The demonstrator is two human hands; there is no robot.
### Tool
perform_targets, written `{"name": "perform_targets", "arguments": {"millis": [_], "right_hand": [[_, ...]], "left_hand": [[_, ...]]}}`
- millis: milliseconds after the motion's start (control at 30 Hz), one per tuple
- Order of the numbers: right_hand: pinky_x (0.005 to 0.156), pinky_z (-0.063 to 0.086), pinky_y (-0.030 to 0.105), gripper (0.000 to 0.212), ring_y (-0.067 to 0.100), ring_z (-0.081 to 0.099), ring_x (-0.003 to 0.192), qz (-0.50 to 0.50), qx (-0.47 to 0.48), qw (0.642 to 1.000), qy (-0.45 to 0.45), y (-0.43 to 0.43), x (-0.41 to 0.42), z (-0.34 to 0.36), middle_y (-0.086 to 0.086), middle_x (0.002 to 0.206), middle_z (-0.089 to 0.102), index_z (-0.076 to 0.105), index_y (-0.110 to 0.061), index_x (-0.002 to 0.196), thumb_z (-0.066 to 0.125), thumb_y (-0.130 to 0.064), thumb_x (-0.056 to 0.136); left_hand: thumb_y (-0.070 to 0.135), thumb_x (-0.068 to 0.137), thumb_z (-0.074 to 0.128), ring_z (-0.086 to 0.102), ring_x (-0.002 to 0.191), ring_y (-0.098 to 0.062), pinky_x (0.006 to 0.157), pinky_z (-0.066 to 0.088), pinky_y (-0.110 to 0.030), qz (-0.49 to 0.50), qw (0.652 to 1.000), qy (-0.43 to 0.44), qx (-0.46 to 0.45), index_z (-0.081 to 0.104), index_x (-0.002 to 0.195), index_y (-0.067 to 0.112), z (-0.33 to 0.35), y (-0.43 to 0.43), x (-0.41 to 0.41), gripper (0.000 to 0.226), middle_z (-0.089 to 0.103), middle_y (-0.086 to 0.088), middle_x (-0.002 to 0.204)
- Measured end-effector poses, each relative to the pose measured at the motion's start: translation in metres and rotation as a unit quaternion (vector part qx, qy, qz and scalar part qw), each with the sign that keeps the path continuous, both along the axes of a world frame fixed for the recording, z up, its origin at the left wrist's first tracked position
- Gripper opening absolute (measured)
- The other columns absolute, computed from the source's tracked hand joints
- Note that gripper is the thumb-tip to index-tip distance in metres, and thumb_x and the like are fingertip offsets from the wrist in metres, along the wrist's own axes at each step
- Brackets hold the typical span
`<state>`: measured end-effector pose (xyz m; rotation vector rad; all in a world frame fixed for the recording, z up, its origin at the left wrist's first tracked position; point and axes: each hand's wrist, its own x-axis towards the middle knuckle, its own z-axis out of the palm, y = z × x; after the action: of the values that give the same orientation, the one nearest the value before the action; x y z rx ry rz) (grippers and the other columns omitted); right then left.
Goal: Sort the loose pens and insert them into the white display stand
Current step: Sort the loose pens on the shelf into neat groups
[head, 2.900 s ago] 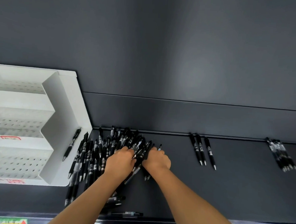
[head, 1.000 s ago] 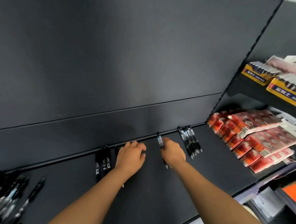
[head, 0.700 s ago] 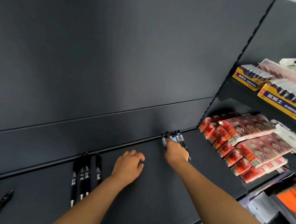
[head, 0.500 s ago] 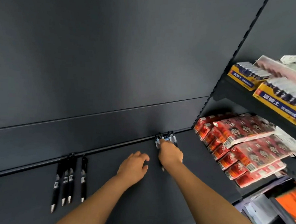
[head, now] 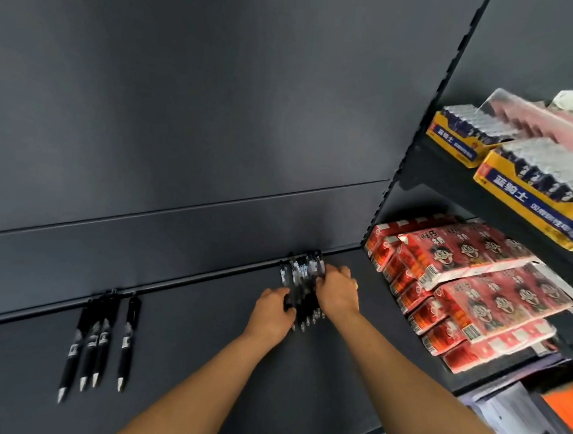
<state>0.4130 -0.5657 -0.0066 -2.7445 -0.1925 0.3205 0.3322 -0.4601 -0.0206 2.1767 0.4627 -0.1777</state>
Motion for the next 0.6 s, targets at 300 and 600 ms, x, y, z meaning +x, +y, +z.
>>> {"name": "perform_targets", "arguments": {"millis": [300, 600], "right_hand": [[0.094, 0.043, 0.041, 0.033, 0.037, 0.04, 0.123, 0.071, -0.011, 0.997, 0.021, -0.003, -0.001, 0.0, 0.013, 0.132, 0.043, 0.05, -0.011, 0.128, 0.045, -0.013, 0.096], [0.095, 0.04, 0.043, 0.037, 0.033, 0.041, 0.123, 0.15, -0.052, 0.984, -0.082, 0.009, -0.023, 0.014, 0.009, 0.134, 0.045, 0.047, -0.017, 0.134, 0.042, -0.017, 0.097]], "left_hand": [[0.01, 0.091, 0.053, 0.05, 0.118, -0.026, 0.092, 0.03, -0.013, -0.011, 0.999, -0.008, 0.036, 0.053, 0.129, 0.006, 0.001, -0.002, 0.001, 0.038, 0.048, -0.015, 0.127], [0.017, 0.094, 0.05, 0.055, 0.101, -0.017, 0.089, 0.042, -0.024, -0.039, 0.991, -0.034, 0.126, 0.056, 0.12, 0.014, 0.019, 0.034, -0.033, 0.027, 0.053, -0.006, 0.116]]}}
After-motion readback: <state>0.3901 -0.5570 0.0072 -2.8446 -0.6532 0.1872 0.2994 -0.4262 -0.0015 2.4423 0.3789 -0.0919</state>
